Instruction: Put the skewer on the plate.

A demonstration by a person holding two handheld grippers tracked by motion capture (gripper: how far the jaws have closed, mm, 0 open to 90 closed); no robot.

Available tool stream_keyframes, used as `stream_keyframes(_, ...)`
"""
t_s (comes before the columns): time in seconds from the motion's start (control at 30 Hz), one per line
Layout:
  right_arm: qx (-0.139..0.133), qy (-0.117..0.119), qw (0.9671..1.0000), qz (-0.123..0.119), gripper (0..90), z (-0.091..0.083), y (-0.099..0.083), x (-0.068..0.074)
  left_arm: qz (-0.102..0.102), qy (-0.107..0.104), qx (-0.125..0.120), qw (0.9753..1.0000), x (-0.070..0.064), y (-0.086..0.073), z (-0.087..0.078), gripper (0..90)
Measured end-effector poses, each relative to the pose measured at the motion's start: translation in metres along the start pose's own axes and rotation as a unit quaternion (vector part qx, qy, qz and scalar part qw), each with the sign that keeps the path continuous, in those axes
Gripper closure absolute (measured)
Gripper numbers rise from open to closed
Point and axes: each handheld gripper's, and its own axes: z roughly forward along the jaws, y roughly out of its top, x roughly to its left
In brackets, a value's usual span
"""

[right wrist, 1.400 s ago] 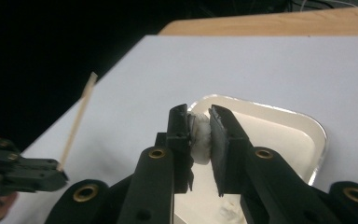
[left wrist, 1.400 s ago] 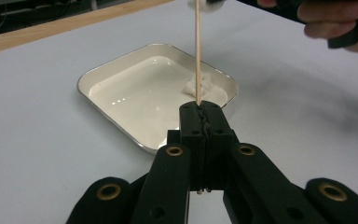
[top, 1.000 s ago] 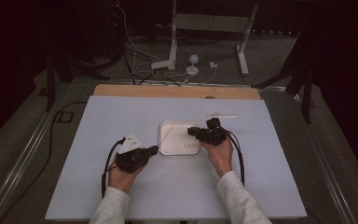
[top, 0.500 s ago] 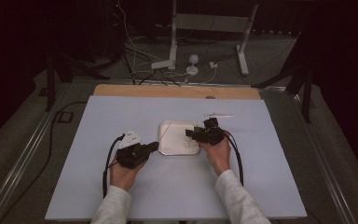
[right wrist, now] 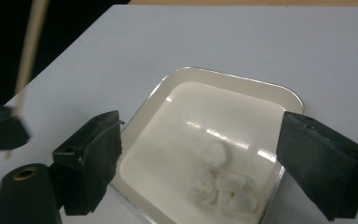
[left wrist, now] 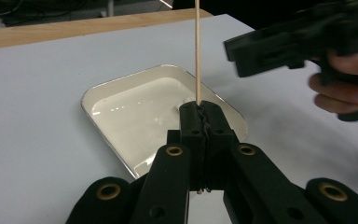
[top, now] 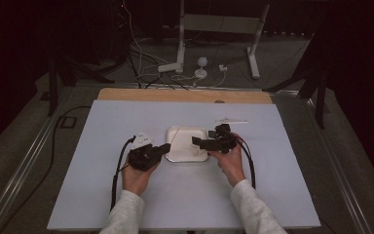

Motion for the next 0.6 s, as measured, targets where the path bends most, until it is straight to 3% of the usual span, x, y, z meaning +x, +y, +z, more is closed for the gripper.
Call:
stream_keyframes(0.23,0.0,0.024,0.9992,-0.034,7.4,-0.016,-0.005,0.007,-0.027,0.013,-0.003,0.9996,0.0,0.001,0.011,90.0)
stream_keyframes(0.6,-0.014,0.036,0.9978,-0.054,6.3,-0.047,-0.02,0.005,-0.057,0.025,-0.002,0.998,-0.005,0.001,0.032,90.0)
